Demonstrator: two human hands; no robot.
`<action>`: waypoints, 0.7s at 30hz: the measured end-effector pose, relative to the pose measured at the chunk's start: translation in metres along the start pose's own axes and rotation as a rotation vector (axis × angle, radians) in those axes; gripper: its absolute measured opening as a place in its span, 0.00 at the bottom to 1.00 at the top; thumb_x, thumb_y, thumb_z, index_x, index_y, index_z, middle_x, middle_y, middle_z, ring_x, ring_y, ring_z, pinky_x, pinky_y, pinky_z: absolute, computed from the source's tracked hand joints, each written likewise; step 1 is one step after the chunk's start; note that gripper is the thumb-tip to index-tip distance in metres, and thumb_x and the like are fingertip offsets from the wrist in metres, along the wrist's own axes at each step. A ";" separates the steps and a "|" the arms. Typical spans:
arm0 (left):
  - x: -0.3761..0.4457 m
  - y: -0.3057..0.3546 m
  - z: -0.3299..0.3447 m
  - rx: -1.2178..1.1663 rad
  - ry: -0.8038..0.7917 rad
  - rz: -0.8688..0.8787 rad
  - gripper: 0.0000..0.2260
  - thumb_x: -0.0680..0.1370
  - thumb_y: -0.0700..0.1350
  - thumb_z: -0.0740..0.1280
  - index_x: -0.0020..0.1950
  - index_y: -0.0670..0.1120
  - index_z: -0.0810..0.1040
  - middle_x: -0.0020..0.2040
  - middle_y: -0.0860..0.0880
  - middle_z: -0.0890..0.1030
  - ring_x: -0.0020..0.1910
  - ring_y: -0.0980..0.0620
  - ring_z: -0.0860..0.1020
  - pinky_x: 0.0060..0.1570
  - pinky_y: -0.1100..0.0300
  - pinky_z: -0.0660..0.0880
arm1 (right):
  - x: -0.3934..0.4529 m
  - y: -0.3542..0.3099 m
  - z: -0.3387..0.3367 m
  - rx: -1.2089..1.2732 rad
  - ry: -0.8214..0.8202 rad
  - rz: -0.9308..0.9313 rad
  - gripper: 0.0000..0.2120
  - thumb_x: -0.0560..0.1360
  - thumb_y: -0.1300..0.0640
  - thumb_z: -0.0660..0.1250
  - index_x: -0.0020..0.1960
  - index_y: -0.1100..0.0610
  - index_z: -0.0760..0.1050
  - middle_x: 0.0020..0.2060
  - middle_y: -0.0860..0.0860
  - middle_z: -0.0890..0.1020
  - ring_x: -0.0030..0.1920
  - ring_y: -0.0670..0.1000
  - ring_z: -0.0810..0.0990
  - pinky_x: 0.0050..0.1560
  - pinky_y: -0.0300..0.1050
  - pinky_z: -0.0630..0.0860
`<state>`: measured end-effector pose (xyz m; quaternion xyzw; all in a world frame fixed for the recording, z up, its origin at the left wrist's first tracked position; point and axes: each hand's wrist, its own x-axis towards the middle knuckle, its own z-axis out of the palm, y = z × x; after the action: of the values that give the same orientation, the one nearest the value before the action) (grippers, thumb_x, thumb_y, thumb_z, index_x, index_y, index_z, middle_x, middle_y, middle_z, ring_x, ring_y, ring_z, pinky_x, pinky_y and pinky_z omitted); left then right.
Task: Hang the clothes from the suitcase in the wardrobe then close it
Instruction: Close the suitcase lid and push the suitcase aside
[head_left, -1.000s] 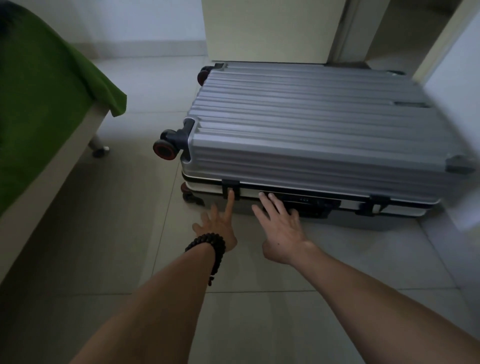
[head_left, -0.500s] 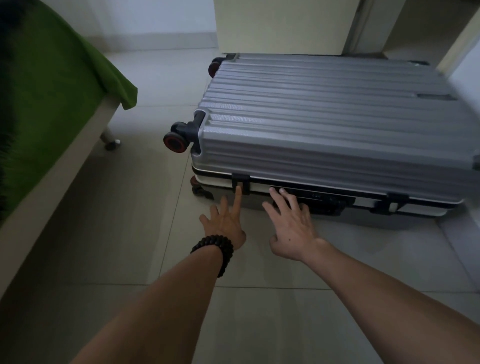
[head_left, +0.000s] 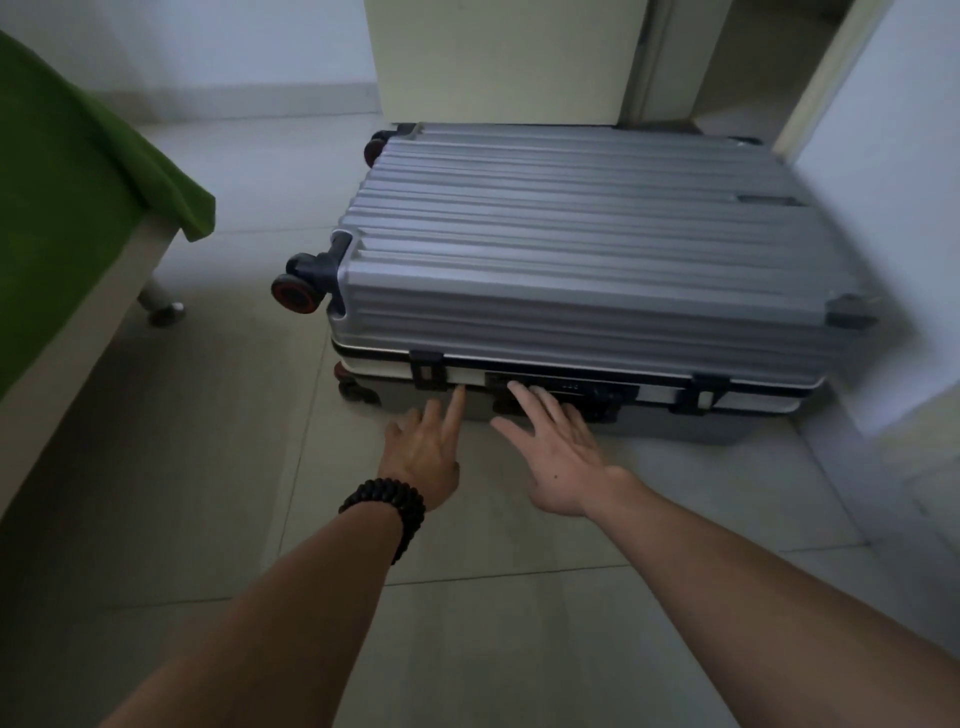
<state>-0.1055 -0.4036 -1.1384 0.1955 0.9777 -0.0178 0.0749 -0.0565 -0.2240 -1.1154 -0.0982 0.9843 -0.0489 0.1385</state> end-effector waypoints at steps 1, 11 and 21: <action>0.001 0.010 -0.003 0.003 0.020 0.079 0.39 0.76 0.46 0.63 0.79 0.49 0.41 0.69 0.45 0.66 0.65 0.43 0.68 0.62 0.45 0.69 | -0.013 0.013 0.000 -0.011 0.002 0.034 0.39 0.71 0.61 0.65 0.77 0.48 0.51 0.77 0.52 0.36 0.77 0.57 0.37 0.76 0.60 0.45; 0.025 0.138 -0.007 -0.078 -0.087 0.275 0.42 0.76 0.49 0.62 0.78 0.48 0.34 0.70 0.43 0.66 0.67 0.43 0.66 0.66 0.48 0.67 | -0.130 0.121 0.003 -0.064 -0.134 0.355 0.44 0.72 0.63 0.64 0.79 0.51 0.42 0.77 0.56 0.35 0.77 0.60 0.39 0.75 0.61 0.50; 0.038 0.132 0.006 -0.029 0.032 0.254 0.41 0.74 0.51 0.61 0.79 0.50 0.39 0.68 0.45 0.68 0.64 0.43 0.68 0.62 0.47 0.67 | -0.104 0.124 0.020 -0.011 -0.054 0.361 0.51 0.71 0.54 0.66 0.76 0.43 0.30 0.69 0.56 0.20 0.75 0.62 0.29 0.75 0.65 0.46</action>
<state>-0.0884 -0.2678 -1.1508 0.3170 0.9462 0.0090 0.0638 0.0246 -0.0834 -1.1226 0.0782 0.9821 -0.0151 0.1709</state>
